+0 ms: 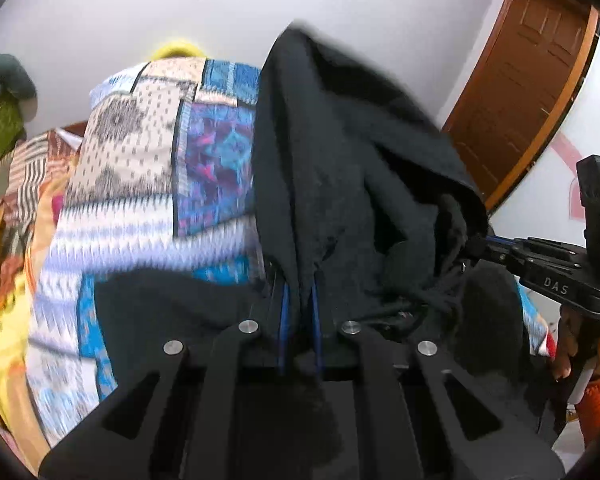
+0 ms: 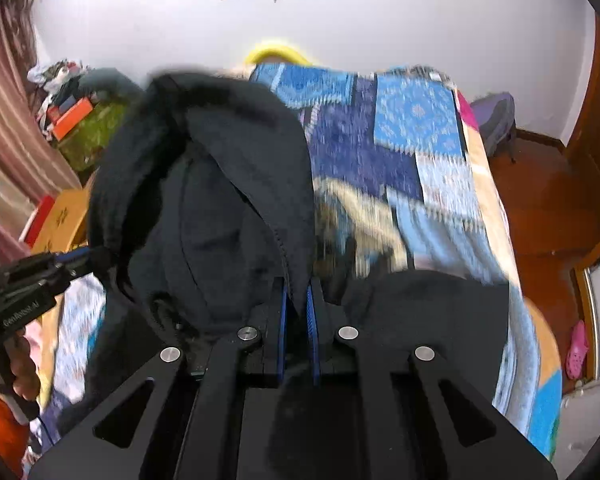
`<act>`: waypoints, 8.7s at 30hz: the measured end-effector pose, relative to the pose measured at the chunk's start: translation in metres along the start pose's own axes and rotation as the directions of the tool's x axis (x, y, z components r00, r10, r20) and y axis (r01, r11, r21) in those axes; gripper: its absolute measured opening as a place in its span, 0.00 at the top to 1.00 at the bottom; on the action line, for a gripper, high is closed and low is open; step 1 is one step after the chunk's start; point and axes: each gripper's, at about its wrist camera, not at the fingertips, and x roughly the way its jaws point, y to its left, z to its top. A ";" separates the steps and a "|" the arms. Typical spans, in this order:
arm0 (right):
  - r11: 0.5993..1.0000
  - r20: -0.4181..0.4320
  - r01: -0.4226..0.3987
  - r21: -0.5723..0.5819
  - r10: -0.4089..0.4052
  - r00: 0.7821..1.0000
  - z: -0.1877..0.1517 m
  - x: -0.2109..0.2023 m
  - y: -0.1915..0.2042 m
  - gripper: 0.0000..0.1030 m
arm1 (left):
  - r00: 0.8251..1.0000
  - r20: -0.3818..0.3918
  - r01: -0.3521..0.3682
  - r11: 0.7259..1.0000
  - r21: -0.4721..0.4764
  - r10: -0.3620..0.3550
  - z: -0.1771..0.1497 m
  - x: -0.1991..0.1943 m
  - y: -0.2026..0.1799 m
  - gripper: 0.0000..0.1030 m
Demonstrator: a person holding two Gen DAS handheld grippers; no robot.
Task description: Fold large clothes
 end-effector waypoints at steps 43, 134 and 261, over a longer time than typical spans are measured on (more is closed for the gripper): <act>0.967 -0.011 -0.031 -0.252 0.029 1.000 -0.087 -0.048 0.077 0.45 | 0.995 -0.064 -0.077 0.995 0.062 0.081 -0.127 -0.057 -0.020 0.57; 0.989 -0.048 -0.032 0.144 0.039 0.998 0.014 0.034 -0.072 0.90 | 0.971 -0.143 -0.231 0.917 -0.325 0.193 -0.062 0.025 0.177 0.85; 0.996 0.090 -0.081 -0.033 0.084 0.992 0.065 -0.049 0.016 0.47 | 0.939 0.107 -0.314 0.942 -0.117 0.327 -0.001 -0.081 0.114 0.33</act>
